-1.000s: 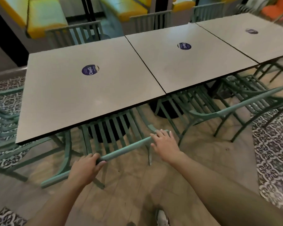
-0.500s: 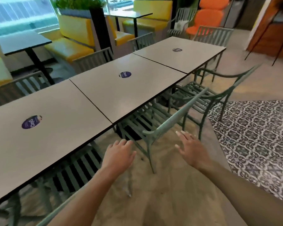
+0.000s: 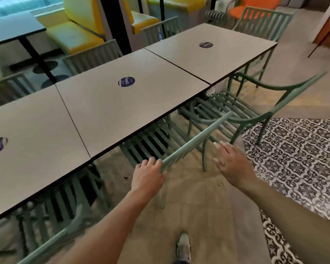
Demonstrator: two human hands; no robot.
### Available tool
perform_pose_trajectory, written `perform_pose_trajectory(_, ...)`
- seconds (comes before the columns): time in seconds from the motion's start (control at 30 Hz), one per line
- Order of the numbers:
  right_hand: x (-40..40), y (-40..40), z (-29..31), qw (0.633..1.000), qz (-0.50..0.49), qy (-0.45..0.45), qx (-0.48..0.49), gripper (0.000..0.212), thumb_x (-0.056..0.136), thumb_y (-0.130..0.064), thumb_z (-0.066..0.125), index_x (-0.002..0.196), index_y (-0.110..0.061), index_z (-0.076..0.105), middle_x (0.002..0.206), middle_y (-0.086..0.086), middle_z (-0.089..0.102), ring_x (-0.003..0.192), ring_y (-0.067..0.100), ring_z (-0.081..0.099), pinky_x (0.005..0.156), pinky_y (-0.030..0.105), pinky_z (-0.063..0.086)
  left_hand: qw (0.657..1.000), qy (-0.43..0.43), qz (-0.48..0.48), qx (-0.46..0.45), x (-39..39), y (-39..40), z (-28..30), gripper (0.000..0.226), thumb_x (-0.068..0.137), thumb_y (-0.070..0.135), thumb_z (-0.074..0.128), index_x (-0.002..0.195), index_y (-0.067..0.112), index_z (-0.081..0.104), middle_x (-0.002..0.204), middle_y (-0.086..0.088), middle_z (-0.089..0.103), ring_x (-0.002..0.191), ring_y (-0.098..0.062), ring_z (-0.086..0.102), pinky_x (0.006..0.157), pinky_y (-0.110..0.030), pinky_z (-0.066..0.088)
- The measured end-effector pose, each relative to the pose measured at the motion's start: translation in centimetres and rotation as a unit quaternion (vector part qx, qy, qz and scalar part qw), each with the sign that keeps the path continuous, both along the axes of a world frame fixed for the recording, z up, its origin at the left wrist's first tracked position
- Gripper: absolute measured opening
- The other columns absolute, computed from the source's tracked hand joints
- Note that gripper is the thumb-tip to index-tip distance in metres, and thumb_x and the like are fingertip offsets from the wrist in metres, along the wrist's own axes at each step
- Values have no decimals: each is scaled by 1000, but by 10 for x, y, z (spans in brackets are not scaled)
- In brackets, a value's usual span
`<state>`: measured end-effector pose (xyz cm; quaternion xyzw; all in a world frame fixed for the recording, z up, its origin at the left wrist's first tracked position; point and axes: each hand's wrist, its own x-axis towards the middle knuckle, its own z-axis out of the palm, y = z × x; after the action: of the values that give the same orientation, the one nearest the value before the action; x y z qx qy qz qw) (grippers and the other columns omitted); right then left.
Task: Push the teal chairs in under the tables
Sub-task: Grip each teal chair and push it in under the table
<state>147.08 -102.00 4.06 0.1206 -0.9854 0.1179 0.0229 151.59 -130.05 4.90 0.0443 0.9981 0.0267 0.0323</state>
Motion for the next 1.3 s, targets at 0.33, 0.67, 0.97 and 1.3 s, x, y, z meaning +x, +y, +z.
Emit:
perform_pose_trajectory(0.33, -134, 3, -24, 991, 112, -65, 37, 53, 97, -34, 47, 147, -24, 33, 149, 5, 37, 141, 22, 27, 117, 43, 24, 994, -64, 69, 53, -88, 41, -59, 37, 97, 47, 41, 128, 28, 47, 122, 5, 56, 113, -20, 54, 90, -34, 41)
perform_pose_trajectory(0.67, -212, 16, -54, 960, 227, -137, 91, 43, 99, -46, 29, 136, -34, 47, 145, -4, 42, 143, 21, 23, 114, 63, 10, 979, -115, 161, 42, -93, 67, -67, 44, 101, 43, 34, 142, 27, 39, 125, 3, 59, 106, -24, 59, 80, -37, 44)
perform_pose_trajectory(0.97, -235, 38, -58, 935, 302, -119, 142, 49, 96, -51, 20, 136, -38, 45, 125, -11, 57, 126, 18, 46, 109, 69, 15, 972, -104, 213, 9, -97, 83, -70, 45, 101, 37, 37, 144, 24, 38, 125, 1, 59, 108, -27, 58, 86, -41, 45)
perform_pose_trajectory(1.3, -221, 56, -46, 975, 159, -150, 25, 47, 98, -44, 37, 142, -26, 41, 150, 4, 35, 144, 22, 21, 119, 48, 11, 975, -59, 206, 62, -121, 111, -61, 39, 97, 49, 41, 130, 30, 52, 118, 7, 58, 110, -16, 53, 96, -35, 42)
